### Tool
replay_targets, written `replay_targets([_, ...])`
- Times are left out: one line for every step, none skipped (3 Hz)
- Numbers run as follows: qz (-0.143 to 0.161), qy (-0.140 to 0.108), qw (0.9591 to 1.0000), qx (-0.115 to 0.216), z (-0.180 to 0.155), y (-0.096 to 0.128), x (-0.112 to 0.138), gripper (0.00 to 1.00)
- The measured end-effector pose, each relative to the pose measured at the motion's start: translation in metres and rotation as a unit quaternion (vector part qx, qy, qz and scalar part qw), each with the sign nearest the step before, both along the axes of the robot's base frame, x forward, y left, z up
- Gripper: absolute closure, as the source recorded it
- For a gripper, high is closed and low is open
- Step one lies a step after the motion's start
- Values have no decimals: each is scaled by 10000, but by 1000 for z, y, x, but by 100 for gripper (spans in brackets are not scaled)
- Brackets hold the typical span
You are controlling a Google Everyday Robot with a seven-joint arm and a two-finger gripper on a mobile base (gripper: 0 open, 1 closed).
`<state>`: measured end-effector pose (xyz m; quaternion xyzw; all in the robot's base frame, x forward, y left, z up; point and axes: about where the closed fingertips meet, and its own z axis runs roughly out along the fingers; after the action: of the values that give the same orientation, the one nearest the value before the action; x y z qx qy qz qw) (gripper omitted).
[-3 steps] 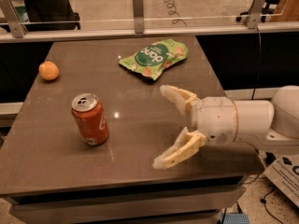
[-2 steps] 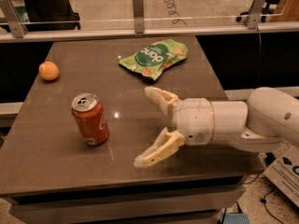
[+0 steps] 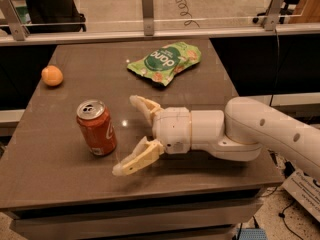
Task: Move coke can near green rice chip bag
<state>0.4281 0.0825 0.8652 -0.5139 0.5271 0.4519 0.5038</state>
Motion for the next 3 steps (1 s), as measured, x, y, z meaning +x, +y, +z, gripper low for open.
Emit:
replay_targets([6, 14, 9999, 145, -2, 26, 4, 0])
replay_targets([34, 5, 9995, 312, 2, 49, 4, 0])
replay_targets([143, 4, 9992, 362, 3, 67, -1, 18])
